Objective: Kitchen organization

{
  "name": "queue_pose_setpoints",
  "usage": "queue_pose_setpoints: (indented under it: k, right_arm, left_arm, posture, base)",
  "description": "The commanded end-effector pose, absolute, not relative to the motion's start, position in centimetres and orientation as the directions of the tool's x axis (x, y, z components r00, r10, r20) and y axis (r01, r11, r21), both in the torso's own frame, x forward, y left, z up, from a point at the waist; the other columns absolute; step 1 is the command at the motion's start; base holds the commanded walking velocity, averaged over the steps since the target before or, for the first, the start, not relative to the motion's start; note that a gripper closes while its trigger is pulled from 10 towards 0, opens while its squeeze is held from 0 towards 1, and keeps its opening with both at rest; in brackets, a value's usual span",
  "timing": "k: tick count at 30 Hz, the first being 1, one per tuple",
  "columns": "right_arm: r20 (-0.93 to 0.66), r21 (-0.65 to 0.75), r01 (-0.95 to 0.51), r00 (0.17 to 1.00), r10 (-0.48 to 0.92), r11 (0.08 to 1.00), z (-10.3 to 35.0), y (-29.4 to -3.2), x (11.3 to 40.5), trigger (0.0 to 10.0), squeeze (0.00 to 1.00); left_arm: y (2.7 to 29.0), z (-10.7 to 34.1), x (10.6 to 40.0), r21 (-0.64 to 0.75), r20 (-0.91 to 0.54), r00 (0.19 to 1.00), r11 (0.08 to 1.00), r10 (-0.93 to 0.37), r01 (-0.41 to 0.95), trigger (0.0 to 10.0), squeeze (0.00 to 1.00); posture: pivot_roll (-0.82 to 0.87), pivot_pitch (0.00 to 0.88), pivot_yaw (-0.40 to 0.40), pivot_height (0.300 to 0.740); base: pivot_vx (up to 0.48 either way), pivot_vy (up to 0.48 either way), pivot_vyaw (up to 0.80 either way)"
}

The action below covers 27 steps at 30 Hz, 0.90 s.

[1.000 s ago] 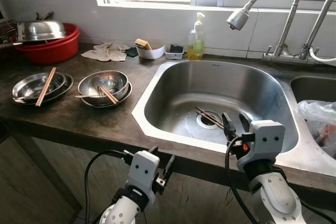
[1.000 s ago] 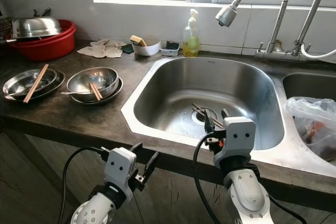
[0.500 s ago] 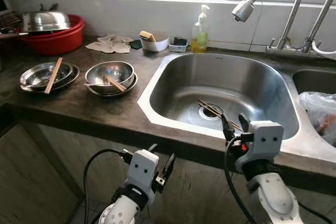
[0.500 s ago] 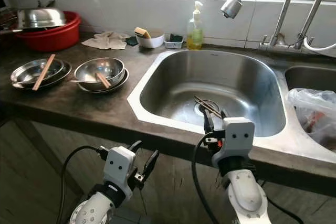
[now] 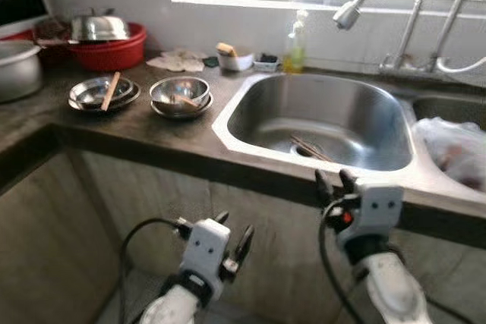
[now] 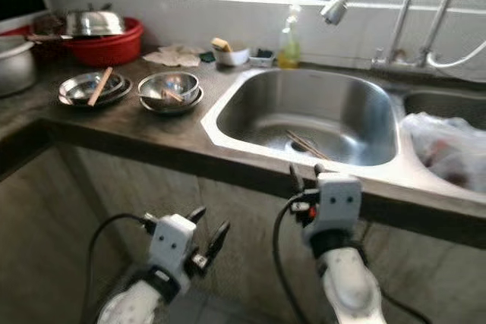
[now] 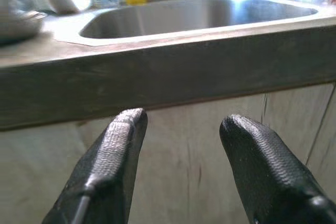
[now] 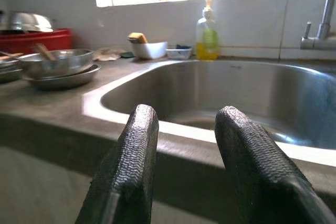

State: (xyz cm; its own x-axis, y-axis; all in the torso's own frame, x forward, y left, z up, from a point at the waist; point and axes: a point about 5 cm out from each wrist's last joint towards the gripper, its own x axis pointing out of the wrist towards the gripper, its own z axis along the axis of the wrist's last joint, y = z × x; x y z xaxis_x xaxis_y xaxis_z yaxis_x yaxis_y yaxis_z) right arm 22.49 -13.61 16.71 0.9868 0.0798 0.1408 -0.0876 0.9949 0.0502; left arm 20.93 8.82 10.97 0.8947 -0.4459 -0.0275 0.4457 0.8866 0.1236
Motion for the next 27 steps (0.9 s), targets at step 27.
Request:
queue_pose_setpoints:
  k: [27]
  right_arm:
    - [0.076,0.017,-0.102,0.992,0.101,0.995,15.3,-13.5,22.4,10.0,0.0]
  left_arm:
    - [8.5,10.8,20.8,0.116,-0.039,0.892,0.884,-0.451,0.452,10.0,0.0]
  posture:
    - [0.02,0.0,-0.001,0.74]
  base:
    - [-0.293,0.0,0.0]
